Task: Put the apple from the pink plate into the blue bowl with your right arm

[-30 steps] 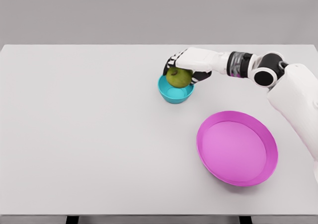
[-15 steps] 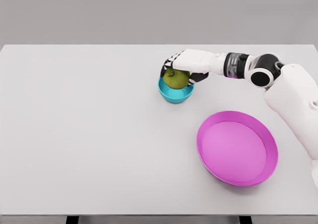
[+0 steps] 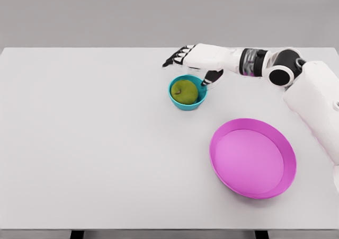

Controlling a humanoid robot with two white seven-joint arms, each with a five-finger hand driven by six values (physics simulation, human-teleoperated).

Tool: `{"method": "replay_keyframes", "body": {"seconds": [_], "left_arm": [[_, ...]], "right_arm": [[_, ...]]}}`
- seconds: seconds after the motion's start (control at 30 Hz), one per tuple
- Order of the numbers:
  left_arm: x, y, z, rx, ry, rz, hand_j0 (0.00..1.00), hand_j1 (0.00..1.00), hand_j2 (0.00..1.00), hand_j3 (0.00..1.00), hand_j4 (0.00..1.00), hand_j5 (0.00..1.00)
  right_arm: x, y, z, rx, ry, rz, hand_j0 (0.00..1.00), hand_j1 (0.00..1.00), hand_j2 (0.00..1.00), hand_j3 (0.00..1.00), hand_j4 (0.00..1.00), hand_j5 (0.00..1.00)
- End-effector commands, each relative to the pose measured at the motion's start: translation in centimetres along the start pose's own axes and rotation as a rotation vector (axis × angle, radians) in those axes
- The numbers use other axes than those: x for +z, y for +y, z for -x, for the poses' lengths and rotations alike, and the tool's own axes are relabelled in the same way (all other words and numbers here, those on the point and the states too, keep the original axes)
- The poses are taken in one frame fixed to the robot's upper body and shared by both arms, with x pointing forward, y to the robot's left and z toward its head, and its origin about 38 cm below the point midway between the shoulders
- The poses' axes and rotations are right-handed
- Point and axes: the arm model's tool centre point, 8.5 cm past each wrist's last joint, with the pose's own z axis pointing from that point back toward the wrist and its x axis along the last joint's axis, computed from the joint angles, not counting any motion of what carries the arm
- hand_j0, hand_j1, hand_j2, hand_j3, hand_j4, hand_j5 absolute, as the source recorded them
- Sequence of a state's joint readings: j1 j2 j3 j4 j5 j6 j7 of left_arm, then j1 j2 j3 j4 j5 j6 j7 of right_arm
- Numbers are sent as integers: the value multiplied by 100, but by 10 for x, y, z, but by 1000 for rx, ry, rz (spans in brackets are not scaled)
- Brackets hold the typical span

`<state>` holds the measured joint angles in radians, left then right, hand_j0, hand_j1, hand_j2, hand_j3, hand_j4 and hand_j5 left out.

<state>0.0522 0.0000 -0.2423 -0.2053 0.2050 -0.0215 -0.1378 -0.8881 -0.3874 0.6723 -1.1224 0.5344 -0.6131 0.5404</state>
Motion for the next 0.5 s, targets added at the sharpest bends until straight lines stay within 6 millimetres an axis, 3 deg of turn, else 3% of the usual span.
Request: {"method": "replay_keyframes", "body": {"seconds": [0.0, 0.03, 0.1, 0.17, 0.23, 0.33, 0.4, 0.47], "left_arm": [[0, 0, 0, 0, 0, 0, 100, 100, 100, 100, 100, 100], [0, 0, 0, 0, 0, 0, 100, 100, 100, 100, 100, 100], [0, 0, 0, 0, 0, 0, 100, 100, 100, 100, 100, 100], [0, 0, 0, 0, 0, 0, 100, 100, 100, 100, 100, 100], [0, 0, 0, 0, 0, 0, 100, 100, 100, 100, 100, 100], [0, 0, 0, 0, 0, 0, 100, 100, 100, 100, 100, 100], [0, 0, 0, 0, 0, 0, 100, 100, 100, 100, 100, 100], [0, 0, 0, 0, 0, 0, 100, 100, 100, 100, 100, 100]], "right_arm": [[11, -5, 6, -6, 17, 19, 100, 100, 100, 100, 100, 100], [35, -16, 20, 2, 65, 53, 100, 100, 100, 100, 100, 100], [73, -35, 30, 50, 117, 97, 100, 100, 100, 100, 100, 100], [101, -38, 40, 47, 155, 96, 100, 100, 100, 100, 100, 100], [140, -19, 55, -42, 206, 97, 100, 100, 100, 100, 100, 100], [167, -1, 62, -133, 232, 165, 100, 100, 100, 100, 100, 100], [201, 7, 67, -179, 293, 279, 100, 100, 100, 100, 100, 100], [218, 24, 66, -205, 328, 289, 100, 100, 100, 100, 100, 100]]}}
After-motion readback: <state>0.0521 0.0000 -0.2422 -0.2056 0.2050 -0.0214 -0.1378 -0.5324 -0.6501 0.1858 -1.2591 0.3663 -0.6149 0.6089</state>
